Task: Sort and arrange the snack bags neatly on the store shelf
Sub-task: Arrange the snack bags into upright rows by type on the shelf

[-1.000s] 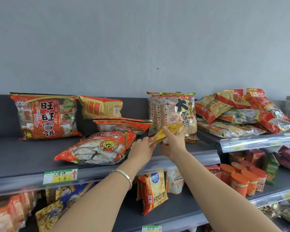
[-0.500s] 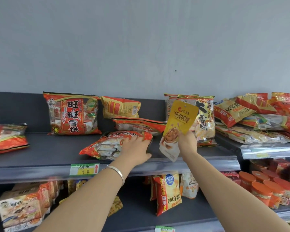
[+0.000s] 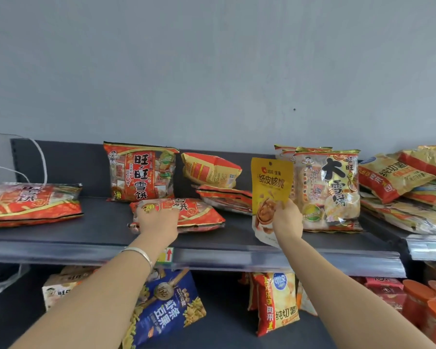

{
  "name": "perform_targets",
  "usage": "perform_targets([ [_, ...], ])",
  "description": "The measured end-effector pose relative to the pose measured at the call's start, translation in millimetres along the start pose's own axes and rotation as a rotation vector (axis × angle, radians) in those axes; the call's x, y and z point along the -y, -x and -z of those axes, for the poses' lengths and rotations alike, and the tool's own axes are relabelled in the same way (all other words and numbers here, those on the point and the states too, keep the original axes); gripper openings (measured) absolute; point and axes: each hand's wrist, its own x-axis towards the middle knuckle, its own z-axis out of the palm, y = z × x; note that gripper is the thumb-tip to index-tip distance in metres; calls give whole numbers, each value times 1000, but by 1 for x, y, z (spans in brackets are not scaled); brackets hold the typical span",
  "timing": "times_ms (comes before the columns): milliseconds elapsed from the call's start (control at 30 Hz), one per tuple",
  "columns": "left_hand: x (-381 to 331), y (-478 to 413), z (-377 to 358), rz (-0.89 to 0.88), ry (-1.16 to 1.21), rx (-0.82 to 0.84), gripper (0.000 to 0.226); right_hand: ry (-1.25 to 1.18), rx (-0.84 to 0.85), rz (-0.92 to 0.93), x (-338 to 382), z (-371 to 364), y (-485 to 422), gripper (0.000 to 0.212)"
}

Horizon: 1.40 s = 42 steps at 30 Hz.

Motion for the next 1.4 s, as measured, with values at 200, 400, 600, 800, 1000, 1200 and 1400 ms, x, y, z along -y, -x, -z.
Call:
perform_targets([
  [200, -42, -14, 5, -204, 172, -214, 51, -36, -113, 84, 12, 9, -15, 31],
  [400, -99, -39, 16, -350, 191, -388, 58, -106, -164, 151, 23, 43, -49, 24],
  [600, -125, -67, 31, -357, 159, -431, 55, -158, -140, 177, 20, 55, -85, 27],
  [800, -127, -97, 34, -137, 249, -410, 56, -227, -49, 220, 17, 33, -113, 30],
  [1000, -118, -114, 41, 444, 831, -531, 90, -271, 2, 221, 19, 1, -124, 30],
  [1200, -112, -134, 64, 808, 1558, -410, 106, -272, -19, 218, 24, -22, -133, 24],
  [1400, -106, -162, 51, 913, 1839, -167, 111, -245, -46, 194, 20, -39, -137, 26],
])
